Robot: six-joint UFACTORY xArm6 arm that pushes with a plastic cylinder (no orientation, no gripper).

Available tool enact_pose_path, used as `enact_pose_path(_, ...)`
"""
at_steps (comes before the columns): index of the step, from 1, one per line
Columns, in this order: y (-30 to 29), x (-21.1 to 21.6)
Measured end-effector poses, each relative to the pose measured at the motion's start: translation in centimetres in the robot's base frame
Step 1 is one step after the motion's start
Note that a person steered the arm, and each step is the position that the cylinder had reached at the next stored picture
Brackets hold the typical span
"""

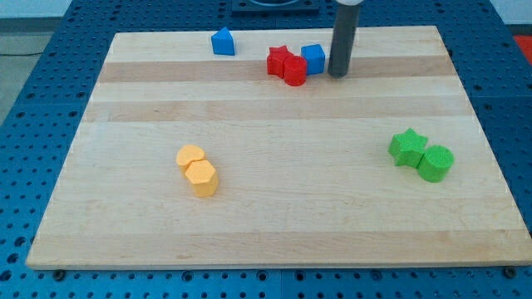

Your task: Move the blue cube to the right side of the blue triangle

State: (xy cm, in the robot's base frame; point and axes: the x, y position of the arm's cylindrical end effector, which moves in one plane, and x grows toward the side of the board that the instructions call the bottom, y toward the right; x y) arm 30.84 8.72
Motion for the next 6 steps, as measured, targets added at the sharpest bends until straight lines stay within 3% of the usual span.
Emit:
enact_pose_path(2, -3.8, -3.3)
enact_pose_path(4, -0.6, -6.6)
enact_pose_path(6, -3.5, -7.8)
